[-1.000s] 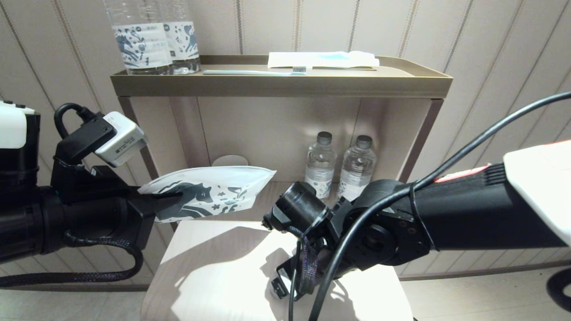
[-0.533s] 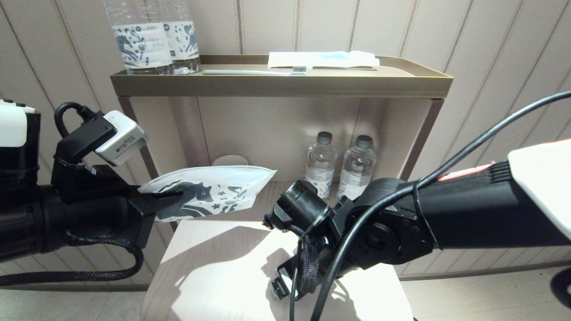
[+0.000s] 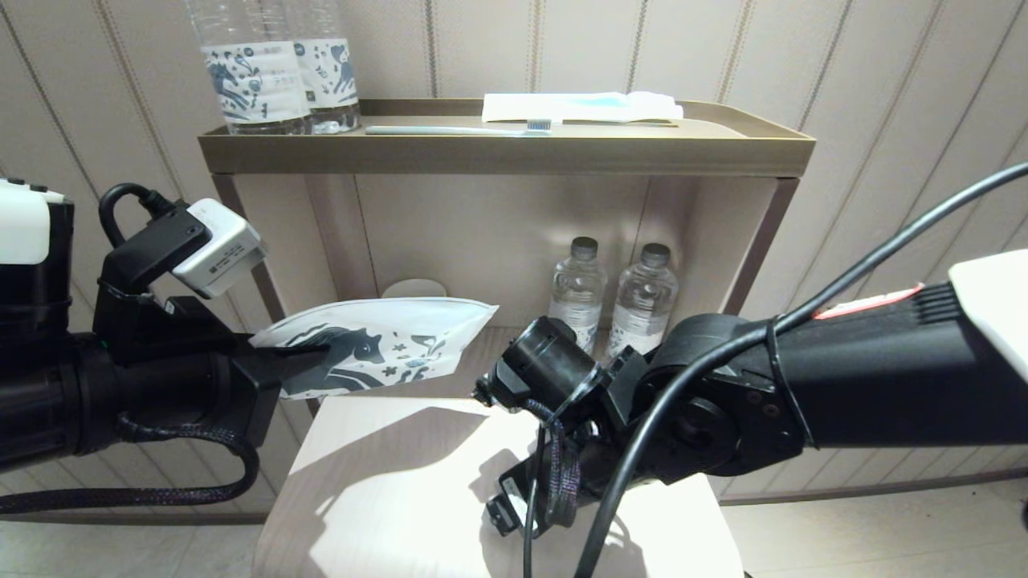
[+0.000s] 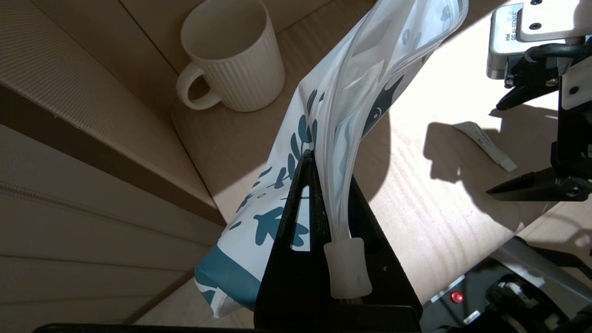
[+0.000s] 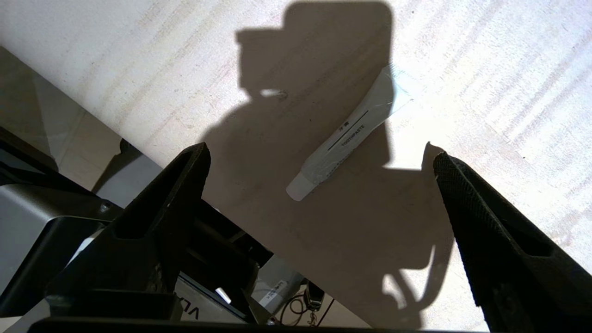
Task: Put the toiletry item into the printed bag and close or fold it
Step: Pick up the toothpaste
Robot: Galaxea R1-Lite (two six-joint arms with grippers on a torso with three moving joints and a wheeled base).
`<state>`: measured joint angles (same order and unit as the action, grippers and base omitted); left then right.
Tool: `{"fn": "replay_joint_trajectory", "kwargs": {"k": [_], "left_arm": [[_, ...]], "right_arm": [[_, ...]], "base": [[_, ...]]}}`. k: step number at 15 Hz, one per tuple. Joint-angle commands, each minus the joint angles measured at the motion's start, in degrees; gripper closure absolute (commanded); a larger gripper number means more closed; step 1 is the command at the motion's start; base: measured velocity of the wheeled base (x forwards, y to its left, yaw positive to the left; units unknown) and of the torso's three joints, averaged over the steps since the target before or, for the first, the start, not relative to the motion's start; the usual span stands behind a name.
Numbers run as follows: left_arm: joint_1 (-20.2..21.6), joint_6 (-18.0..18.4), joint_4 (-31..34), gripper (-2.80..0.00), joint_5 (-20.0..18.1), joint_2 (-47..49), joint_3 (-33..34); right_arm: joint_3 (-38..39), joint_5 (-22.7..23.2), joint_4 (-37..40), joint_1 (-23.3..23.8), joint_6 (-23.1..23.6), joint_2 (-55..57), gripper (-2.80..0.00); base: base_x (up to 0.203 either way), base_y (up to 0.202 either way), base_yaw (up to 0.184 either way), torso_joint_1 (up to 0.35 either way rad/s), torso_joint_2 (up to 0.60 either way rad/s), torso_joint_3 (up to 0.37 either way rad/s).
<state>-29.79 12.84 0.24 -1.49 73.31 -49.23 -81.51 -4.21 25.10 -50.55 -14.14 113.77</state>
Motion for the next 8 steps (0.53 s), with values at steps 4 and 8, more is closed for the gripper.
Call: {"fn": "replay_joint_trajectory", "kwargs": {"k": [4, 8], "left_arm": [[0.0, 0.1, 0.0, 0.0, 0.0, 0.1, 0.1], [0.0, 0.1, -0.1, 0.0, -0.2, 0.2, 0.5]], "right_arm": [[0.5, -0.3, 0.0, -0.2, 0.1, 0.0, -2.8], [0.9, -0.3, 0.0, -0.5, 0.3, 0.2, -2.8]], "base": [[0.0, 0.0, 0.0, 0.0, 0.0, 0.0], [0.0, 0.0, 0.0, 0.0, 0.0, 0.0]]}}
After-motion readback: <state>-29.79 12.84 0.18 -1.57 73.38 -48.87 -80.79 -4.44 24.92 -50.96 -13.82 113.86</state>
